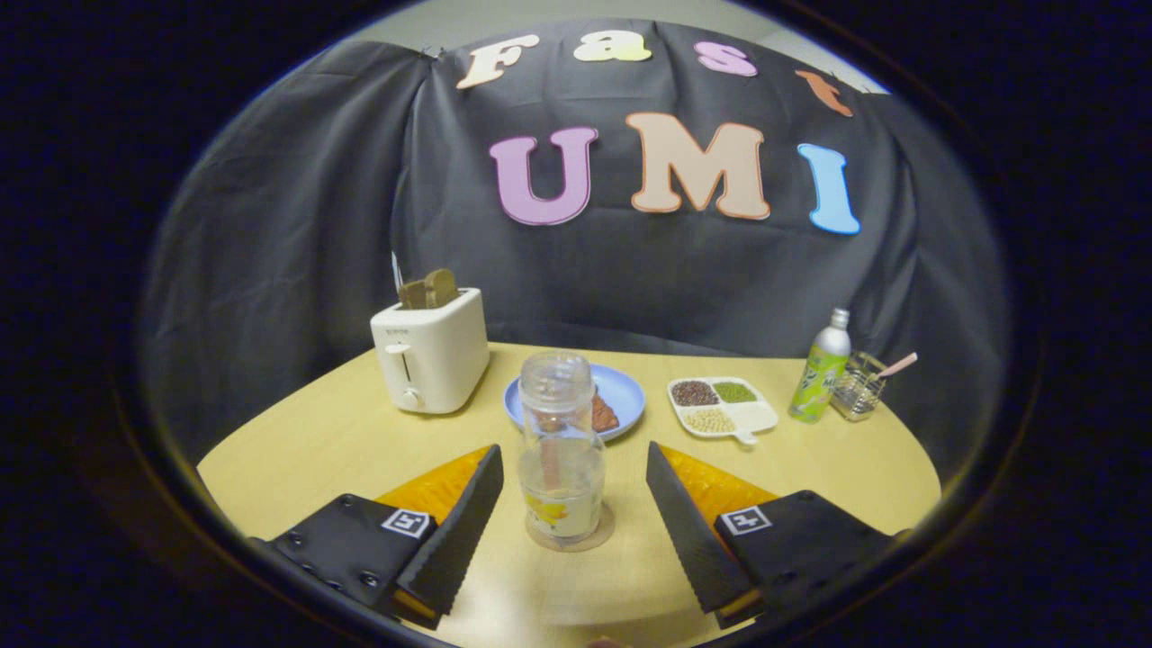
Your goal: Take the bottle from table, then pour the juice into the cup, finally place the bottle on the coaster
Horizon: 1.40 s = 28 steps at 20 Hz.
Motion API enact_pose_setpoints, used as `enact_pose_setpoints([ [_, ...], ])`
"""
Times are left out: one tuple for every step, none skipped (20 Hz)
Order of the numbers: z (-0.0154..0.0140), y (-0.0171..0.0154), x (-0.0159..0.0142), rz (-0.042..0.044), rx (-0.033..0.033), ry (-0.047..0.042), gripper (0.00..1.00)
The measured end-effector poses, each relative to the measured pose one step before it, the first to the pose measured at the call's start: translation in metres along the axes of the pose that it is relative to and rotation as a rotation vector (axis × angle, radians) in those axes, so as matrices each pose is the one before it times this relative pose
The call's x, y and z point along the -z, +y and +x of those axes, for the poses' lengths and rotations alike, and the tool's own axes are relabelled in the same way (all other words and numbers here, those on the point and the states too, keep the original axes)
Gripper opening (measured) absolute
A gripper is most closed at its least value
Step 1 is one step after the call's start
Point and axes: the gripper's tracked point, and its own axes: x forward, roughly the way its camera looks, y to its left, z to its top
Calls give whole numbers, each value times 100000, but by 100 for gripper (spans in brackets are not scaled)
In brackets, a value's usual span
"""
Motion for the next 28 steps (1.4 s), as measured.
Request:
enact_pose_setpoints([
  [-990,-92,-898,95,81,-1980,100],
  [-836,-251,-985,84,275,-2037,100],
  [-882,-292,-1072,-9,374,-1876,100],
  [-824,-289,-1128,130,353,-1747,100],
  [-859,-273,-1125,541,424,-1647,100],
  [-838,-210,-1141,788,435,-1385,100],
  [-951,-281,-1199,652,710,-1625,100],
  [-844,-268,-1359,456,665,-2193,100],
  [-347,1,-1297,438,629,-2348,100],
  [-906,-158,-1251,448,418,-2329,100],
  [-935,-83,-1188,251,476,-2162,100],
  [-916,-211,-1128,135,579,-1897,100],
  [-934,-192,-1127,209,678,-1852,100],
  [-788,-104,-1083,333,231,-2012,100],
  [-867,-278,-1131,-32,800,-2043,100],
  [-724,-458,-922,-351,903,-1608,100],
  [-1054,-425,-1109,-162,831,-1606,100],
  [-766,-405,-589,-477,1092,-820,100],
  [-632,-448,-224,-95,991,-830,100],
  [-660,-309,-179,257,890,-348,100],
  [-660,-210,-115,511,700,-306,100],
  [-486,-265,-190,481,709,-798,100],
  [-648,-274,-181,134,957,-879,100],
  [-351,-201,-159,470,575,-845,100],
  [-295,-88,4,576,336,-536,100],
  [-186,-183,61,401,693,-189,100],
  [-129,-155,11,298,510,-284,100],
  [-51,6,-36,392,-234,-265,100],
])
